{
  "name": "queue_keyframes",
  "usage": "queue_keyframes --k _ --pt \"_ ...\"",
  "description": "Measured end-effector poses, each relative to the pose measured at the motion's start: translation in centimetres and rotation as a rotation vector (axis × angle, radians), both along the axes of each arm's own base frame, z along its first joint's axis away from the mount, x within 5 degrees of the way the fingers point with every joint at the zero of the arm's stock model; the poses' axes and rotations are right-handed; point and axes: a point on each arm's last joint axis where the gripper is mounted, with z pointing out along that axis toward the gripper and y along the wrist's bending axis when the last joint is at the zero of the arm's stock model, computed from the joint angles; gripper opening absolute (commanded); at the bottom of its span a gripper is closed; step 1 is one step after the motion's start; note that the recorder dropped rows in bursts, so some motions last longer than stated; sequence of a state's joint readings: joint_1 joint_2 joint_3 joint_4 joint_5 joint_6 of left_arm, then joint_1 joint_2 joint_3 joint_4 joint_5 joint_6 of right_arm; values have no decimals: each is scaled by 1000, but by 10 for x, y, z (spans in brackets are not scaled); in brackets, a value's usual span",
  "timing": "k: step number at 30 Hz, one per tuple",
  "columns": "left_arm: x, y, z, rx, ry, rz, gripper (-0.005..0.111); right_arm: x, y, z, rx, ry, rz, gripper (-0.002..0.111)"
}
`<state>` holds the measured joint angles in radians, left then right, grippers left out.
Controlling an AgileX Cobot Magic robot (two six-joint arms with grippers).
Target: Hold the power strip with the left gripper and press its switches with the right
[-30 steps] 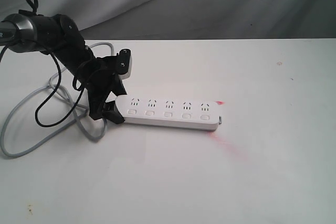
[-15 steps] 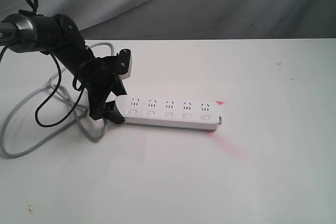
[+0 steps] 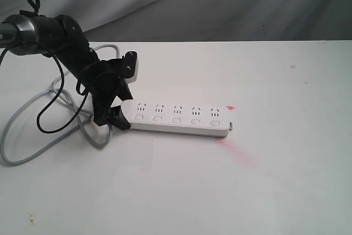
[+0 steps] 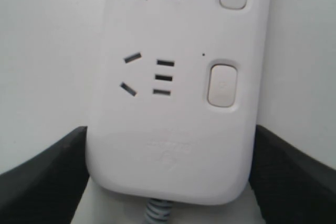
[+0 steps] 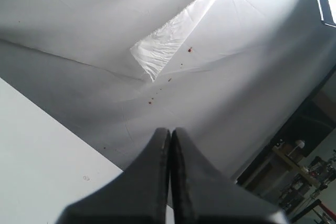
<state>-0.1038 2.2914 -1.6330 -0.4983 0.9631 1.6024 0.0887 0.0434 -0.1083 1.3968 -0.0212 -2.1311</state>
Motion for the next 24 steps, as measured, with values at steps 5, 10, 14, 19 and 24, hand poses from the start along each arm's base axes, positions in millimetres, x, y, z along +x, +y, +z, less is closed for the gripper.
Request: queue_keyframes --k 5,10,14,19,24 --pt "0 0 0 0 0 0 69 0 0 0 4 0 1 0" --pt "0 0 0 0 0 0 69 0 0 0 13 0 -3 0" --pt "0 0 0 0 0 0 69 0 -3 0 52 -2 -24 0" --pt "0 0 0 0 0 0 69 0 -9 1 86 -14 -87 0" --pt "0 0 0 0 0 0 69 0 -10 2 97 -17 -101 0"
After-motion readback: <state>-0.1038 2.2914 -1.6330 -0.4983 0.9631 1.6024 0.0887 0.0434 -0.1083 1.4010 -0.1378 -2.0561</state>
